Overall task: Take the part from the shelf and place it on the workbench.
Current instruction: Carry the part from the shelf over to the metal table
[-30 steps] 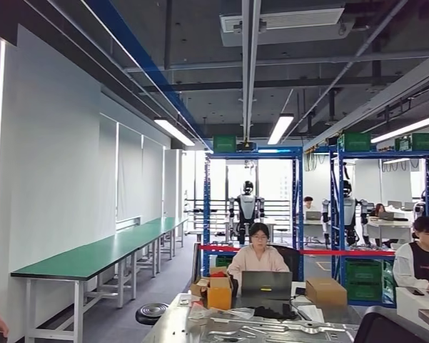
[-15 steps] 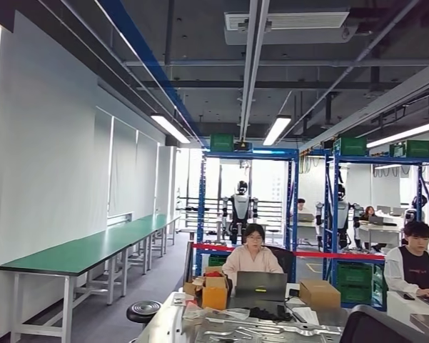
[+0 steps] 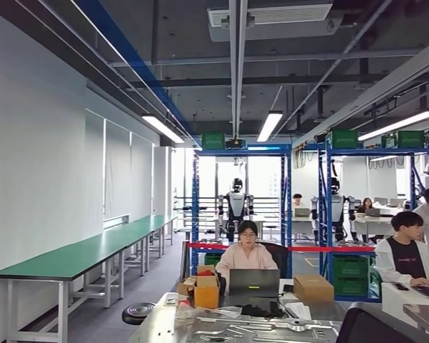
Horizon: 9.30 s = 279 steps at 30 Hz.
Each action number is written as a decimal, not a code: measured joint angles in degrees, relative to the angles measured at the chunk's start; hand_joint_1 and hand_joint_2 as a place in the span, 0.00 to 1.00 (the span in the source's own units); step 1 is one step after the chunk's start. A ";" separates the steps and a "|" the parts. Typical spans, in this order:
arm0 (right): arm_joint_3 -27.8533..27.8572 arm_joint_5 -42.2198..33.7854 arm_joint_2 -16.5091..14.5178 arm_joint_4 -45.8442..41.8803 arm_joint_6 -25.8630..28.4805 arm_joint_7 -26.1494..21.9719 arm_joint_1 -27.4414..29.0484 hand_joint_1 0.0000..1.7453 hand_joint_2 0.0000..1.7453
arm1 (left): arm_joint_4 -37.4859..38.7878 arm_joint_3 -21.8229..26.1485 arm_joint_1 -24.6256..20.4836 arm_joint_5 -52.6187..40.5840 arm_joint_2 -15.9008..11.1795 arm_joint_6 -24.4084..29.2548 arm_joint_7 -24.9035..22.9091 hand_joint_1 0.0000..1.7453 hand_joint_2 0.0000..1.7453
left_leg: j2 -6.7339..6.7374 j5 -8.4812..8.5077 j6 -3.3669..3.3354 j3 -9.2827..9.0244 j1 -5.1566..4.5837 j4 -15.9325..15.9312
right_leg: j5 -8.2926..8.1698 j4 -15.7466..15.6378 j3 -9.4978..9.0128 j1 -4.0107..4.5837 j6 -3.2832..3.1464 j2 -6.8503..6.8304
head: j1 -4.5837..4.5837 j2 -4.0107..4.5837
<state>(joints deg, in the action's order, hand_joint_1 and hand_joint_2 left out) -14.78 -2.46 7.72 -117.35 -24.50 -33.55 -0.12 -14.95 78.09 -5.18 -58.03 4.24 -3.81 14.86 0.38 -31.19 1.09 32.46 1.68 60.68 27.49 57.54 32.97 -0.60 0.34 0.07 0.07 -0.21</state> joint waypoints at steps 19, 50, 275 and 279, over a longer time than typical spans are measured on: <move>-0.70 -0.28 -0.02 -0.03 0.39 0.52 -0.78 1.00 1.00 | 0.00 -0.01 0.18 -0.02 -0.20 -0.01 0.18 0.00 1.00 | -0.06 2.91 -3.36 0.60 -0.72 -1.98 | 8.34 15.25 6.00 0.35 2.10 0.22 | 0.02 0.01; -0.72 -0.45 0.05 -0.03 0.50 0.99 -1.72 1.00 1.00 | 0.00 -0.02 0.08 -0.07 -0.15 -0.42 0.44 0.00 1.00 | -0.39 2.61 -3.28 0.86 -0.50 -1.49 | 8.73 15.95 6.20 0.16 2.34 0.19 | -0.03 0.01; 0.63 -2.25 4.82 -0.12 2.37 5.60 -3.23 1.00 1.00 | 0.11 1.49 0.85 -0.03 2.47 0.16 -1.67 0.00 1.00 | -0.69 -0.94 -1.30 -1.85 -0.65 -1.59 | 0.57 0.30 0.79 0.62 -0.13 0.20 | 0.06 -0.04; 0.59 -2.34 4.79 -0.15 2.31 5.49 -3.55 1.00 1.00 | 0.11 1.49 0.79 0.00 2.47 0.14 -1.46 0.00 1.00 | -0.66 -5.97 -0.85 4.78 -0.66 10.66 | 1.19 -0.45 -0.68 0.37 -0.90 -0.08 | 0.04 -0.01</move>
<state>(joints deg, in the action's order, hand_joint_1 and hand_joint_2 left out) -14.19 -4.80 12.51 -117.50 -22.20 -28.06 -3.67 -14.84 79.58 -4.39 -58.03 6.71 -3.68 13.40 -0.28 -37.16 0.24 37.24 1.02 71.34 28.68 57.08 32.29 -0.24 -0.56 -0.01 0.11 -0.22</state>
